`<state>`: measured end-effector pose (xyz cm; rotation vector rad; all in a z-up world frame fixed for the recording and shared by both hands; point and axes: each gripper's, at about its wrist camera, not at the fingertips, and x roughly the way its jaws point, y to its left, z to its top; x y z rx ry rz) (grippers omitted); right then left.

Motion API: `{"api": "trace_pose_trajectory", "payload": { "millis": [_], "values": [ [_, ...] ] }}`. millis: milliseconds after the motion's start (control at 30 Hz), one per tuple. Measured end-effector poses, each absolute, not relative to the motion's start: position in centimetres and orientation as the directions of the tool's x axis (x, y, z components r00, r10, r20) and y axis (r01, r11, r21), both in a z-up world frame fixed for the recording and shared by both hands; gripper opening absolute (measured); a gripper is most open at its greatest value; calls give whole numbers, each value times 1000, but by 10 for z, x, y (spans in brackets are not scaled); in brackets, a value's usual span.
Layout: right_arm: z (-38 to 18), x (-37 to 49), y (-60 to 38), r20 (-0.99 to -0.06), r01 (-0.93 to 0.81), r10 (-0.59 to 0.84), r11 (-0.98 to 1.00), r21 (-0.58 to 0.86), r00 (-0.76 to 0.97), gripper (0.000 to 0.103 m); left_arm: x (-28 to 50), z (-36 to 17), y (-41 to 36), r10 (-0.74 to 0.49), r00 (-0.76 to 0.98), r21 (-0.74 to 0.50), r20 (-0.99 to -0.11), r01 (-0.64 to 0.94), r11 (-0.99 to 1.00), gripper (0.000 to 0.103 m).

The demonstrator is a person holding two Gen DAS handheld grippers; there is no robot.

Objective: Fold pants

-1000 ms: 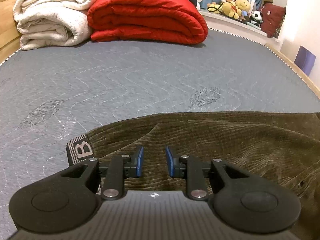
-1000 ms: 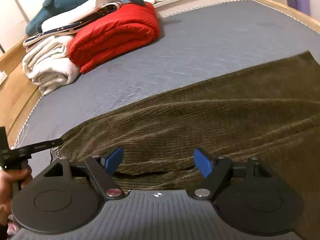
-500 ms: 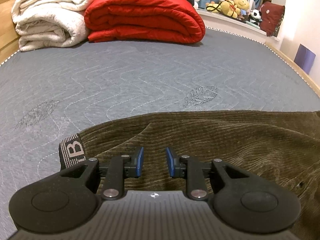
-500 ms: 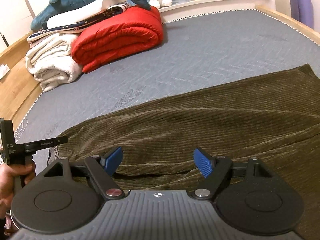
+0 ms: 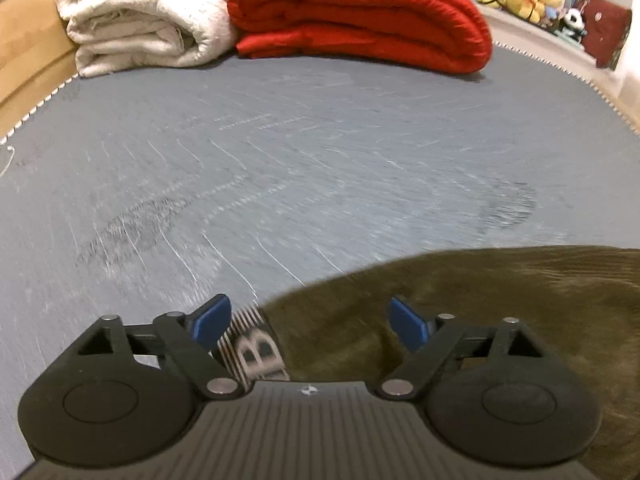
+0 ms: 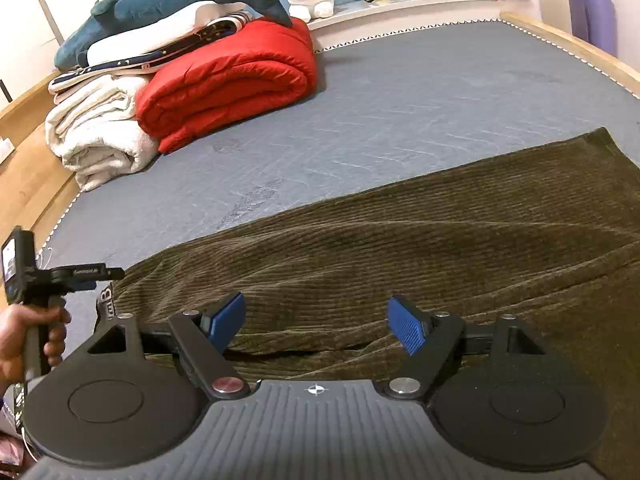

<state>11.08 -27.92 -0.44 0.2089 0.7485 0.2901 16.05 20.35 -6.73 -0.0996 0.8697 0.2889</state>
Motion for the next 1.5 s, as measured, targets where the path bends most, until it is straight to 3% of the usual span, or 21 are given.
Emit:
{"api": "trace_pose_trajectory", "payload": {
  "millis": [133, 267, 400, 467, 500, 633, 933, 1167, 1200, 1300, 1333, 1400, 1500],
  "values": [
    [-1, 111, -281, -631, -182, 336, 937, 298, 699, 80, 182, -75, 212, 159, 619, 12, -769, -235, 972, 101],
    [0, 113, -282, -629, -179, 328, 940, 290, 705, 80, 204, -86, 204, 71, 614, -17, -786, -137, 990, 102],
    [1, 114, -286, -630, -168, 318, 943, 288, 708, 80, 217, -102, 189, 60, 573, 23, -817, -71, 997, 98],
    [2, 114, -288, -631, -157, 310, 945, 286, 711, 80, 215, -104, 183, 52, 573, 37, -818, -38, 999, 63],
    [3, 114, -291, -631, -151, 305, 946, 286, 713, 80, 212, -103, 180, 37, 573, 31, -819, -21, 999, 20],
    [7, 115, -302, -625, -119, 281, 950, 287, 728, 80, 181, -75, 164, 41, 622, 86, -782, 43, 995, 11],
    [3, 116, -336, -613, 12, 205, 944, 331, 763, 80, 16, -5, 127, -91, 764, 29, -639, 142, 989, 10],
    [-20, 125, -349, -663, 111, 167, 928, 356, 730, 80, -51, -31, 117, -168, 670, -83, -723, 157, 984, 13],
    [-23, 125, -349, -668, 119, 161, 928, 353, 727, 80, -54, -28, 124, -181, 684, -124, -707, 132, 983, 15],
    [-28, 127, -350, -680, 132, 153, 928, 348, 717, 80, -57, -19, 154, -273, 702, -315, -658, 73, 946, 47],
    [-29, 127, -349, -682, 135, 151, 928, 347, 716, 80, -56, -19, 160, -298, 695, -359, -655, 61, 931, 52],
    [-30, 128, -351, -684, 133, 150, 930, 343, 714, 80, -51, -27, 166, -342, 656, -418, -673, 45, 907, 52],
    [-29, 128, -353, -681, 136, 139, 933, 334, 719, 80, -41, -42, 154, -326, 588, -374, -740, 42, 926, 52]
  ]
}}
